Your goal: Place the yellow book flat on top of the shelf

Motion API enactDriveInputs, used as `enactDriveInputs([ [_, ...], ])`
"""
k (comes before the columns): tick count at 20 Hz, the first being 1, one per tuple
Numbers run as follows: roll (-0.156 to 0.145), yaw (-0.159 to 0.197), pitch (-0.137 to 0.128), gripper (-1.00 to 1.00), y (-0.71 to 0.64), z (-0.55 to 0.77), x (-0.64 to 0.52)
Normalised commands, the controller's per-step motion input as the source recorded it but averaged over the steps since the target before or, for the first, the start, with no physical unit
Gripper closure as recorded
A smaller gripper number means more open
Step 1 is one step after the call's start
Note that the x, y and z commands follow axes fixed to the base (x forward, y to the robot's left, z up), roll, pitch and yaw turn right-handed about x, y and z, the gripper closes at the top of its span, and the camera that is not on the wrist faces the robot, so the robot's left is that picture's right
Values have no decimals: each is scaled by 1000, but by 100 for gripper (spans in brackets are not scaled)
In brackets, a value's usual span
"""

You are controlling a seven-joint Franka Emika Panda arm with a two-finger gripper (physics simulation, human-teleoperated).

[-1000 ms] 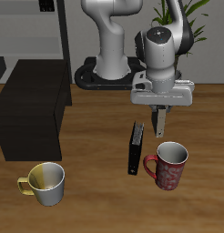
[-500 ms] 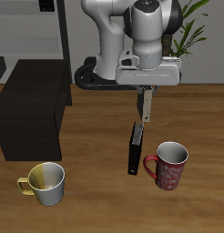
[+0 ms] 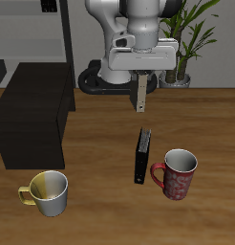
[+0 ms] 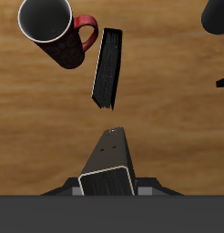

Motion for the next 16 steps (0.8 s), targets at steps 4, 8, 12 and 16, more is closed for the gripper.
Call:
enactDriveInputs([
  [4,-82,82,-48,100,-428,411,-16],
  [8,-87,66,-41,100,-403,345,17],
  [12,-109,91,-57,100,-452,365,47],
  [16,-97,68,-37,100,-492,310,74],
])
